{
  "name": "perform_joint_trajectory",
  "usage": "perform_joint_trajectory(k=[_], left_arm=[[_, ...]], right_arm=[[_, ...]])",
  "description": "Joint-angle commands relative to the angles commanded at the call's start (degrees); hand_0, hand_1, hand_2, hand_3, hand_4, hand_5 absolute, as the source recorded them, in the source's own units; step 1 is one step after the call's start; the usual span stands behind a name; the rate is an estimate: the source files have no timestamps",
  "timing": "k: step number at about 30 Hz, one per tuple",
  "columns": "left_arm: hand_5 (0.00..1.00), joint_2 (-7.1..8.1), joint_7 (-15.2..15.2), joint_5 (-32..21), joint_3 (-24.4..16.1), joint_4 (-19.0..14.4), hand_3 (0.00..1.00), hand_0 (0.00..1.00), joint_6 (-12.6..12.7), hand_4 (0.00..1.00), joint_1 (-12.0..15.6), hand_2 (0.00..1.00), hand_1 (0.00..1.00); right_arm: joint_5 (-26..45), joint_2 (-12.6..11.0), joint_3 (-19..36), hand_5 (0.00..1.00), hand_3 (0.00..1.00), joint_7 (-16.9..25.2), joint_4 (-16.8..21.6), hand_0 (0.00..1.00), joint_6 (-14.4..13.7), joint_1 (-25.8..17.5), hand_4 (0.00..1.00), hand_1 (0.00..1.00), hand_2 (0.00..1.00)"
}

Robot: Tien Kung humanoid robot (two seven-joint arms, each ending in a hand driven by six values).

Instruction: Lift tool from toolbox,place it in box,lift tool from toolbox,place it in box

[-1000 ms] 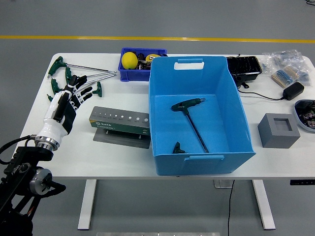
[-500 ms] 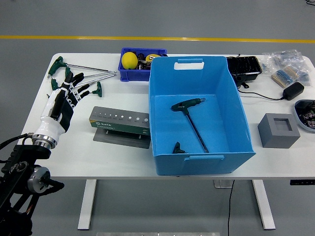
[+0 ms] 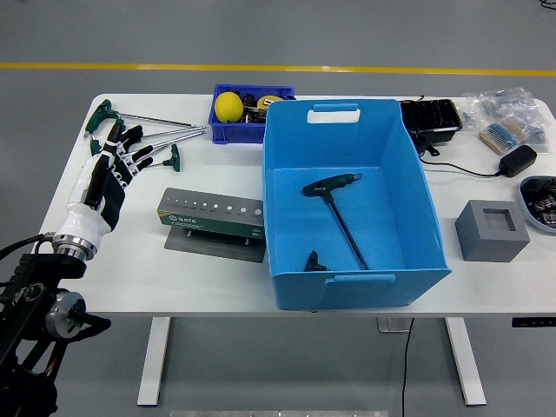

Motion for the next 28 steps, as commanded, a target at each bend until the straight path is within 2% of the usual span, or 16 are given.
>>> perform_joint_trajectory(k=[28], left_arm=[[0.871, 0.20, 1.51, 2.47, -1.45, -0.18, 0.795, 0.838, -1.82, 0.932, -0.18, 0.931, 0.831]], right_arm=[[-0.12, -0.03, 0.05, 0.686, 0.555, -0.03, -0.01, 0.694, 0.00, 0.07, 0.788, 0.667, 0.727]])
